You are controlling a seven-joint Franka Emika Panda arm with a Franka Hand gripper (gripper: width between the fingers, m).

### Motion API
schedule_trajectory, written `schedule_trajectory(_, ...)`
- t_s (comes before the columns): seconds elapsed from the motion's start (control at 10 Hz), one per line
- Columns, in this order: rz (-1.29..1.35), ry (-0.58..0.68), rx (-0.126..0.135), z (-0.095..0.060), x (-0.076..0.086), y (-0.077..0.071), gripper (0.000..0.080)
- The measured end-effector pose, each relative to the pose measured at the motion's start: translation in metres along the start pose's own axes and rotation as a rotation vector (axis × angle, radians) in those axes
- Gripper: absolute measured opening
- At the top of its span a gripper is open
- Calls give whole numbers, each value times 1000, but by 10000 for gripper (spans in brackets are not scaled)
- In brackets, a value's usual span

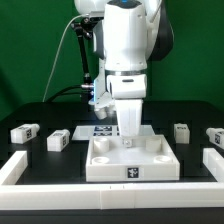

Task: Assemble one leg

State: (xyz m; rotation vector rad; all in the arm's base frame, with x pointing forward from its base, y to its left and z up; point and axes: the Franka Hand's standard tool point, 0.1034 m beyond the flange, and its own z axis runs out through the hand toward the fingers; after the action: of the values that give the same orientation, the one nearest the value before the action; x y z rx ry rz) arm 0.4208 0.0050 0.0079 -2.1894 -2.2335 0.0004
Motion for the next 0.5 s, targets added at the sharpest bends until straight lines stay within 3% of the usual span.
schedule_trajectory(0.2, -43, -5, -7, 1, 11, 10, 57)
schedule_trajectory(0.5, -41, -5, -8, 1, 10, 10, 57)
